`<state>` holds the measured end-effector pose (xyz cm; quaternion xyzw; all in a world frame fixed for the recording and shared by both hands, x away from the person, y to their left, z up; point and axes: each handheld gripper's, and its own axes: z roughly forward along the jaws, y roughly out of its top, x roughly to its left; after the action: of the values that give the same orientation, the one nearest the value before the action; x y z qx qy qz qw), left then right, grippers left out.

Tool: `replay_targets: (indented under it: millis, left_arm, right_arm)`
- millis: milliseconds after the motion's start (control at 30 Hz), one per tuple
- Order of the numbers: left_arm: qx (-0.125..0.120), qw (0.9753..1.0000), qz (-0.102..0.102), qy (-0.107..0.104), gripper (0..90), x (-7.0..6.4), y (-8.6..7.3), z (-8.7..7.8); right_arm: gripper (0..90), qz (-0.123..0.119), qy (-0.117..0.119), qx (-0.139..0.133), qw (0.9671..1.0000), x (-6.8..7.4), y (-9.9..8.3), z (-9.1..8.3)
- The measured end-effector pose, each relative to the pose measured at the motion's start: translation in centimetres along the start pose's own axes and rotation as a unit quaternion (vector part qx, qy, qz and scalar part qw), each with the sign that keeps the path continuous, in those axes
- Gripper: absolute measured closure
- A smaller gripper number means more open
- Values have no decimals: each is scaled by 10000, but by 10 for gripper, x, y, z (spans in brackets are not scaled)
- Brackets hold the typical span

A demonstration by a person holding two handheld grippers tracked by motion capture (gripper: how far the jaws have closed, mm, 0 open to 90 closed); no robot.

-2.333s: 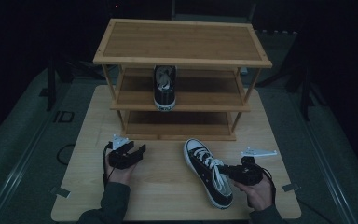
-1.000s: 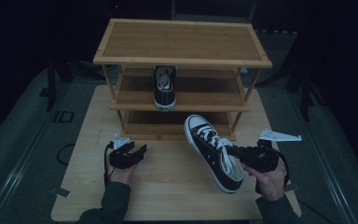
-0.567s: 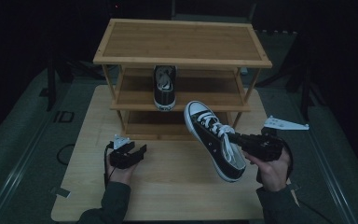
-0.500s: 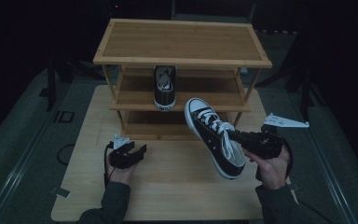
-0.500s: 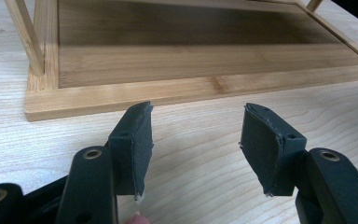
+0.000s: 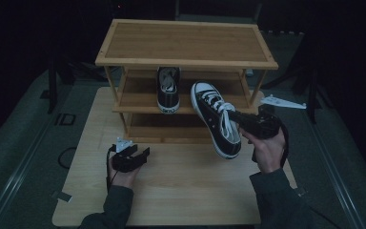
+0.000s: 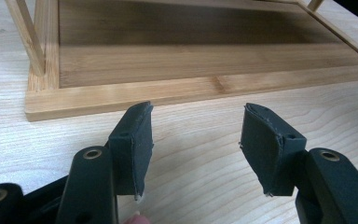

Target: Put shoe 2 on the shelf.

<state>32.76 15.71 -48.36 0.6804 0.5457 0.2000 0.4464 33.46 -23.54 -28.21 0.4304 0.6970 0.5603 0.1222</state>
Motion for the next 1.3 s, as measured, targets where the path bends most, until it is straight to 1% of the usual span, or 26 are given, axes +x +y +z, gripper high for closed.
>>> replay_targets:
  millis: [133, 200, 233, 267, 333, 367, 400, 433, 467, 700, 867, 900, 1000, 1033, 1067, 1200, 1233, 1267, 1300]
  left_arm:
    - [10, 10000, 3, -1, 438, 0, 0, 0]
    - [5, 10000, -7, 8, 443, 0, 0, 0]
    - [5, 10000, -7, 8, 444, 0, 0, 0]
    - [6, 10000, -8, 13, 446, 0, 0, 0]
    - [9, 10000, -8, 13, 447, 0, 0, 0]
    - [9, 10000, -8, 13, 447, 0, 0, 0]
    - [9, 10000, -5, 9, 447, 0, 0, 0]
    - [9, 10000, -5, 9, 446, 0, 0, 0]
    - [7, 10000, -8, 8, 446, 0, 0, 0]
    - [-7, 10000, -17, -3, 443, 1, 0, -1]
    - [-12, 10000, -28, -4, 444, 2, 1, -1]
    - [-12, 10000, -28, -4, 444, 2, 1, -1]
    - [-16, 10000, -26, -8, 444, 1, 1, -1]
    - [-16, 10000, -26, -8, 444, 1, 1, -1]
    - [-22, 10000, -31, -12, 444, 1, 1, -1]
    - [-27, 10000, -41, -9, 444, 3, 1, -2]
    - [-27, 10000, -41, -9, 444, 3, 1, -2]
    - [-41, 10000, -72, -12, 444, 3, 1, -2]
    - [-44, 10000, -77, -17, 444, 4, 1, -2]
  right_arm:
    - [883, -15, -130, -43, 9999, -3, 6, 11]
    - [883, 30, -187, -64, 9998, -5, 8, 17]
    - [883, 30, -187, -64, 9998, -5, 8, 17]
    - [883, 55, -250, -79, 9996, -7, 11, 23]
    - [883, 106, -328, -105, 9994, -9, 13, 29]
    - [883, 106, -328, -105, 9994, -9, 13, 29]
    - [882, 165, -387, -137, 9990, -10, 15, 35]
    - [882, 165, -387, -137, 9990, -10, 15, 35]
    - [882, 234, -442, -180, 9986, -11, 18, 41]
    - [882, 331, -590, -256, 9974, -11, 26, 62]
    - [882, 312, -726, -334, 9963, -9, 32, 76]
    - [882, 312, -726, -334, 9963, -9, 32, 76]
    - [882, 410, -785, -413, 9952, -7, 35, 89]
    - [882, 410, -785, -413, 9952, -7, 35, 89]
    - [882, 464, -808, -426, 9947, -6, 36, 96]
    - [882, 583, -873, -457, 9934, -4, 37, 108]
    - [882, 583, -873, -457, 9934, -4, 37, 108]
    - [882, 655, -890, -503, 9926, -4, 38, 115]
    - [882, 688, -922, -516, 9920, -4, 38, 117]
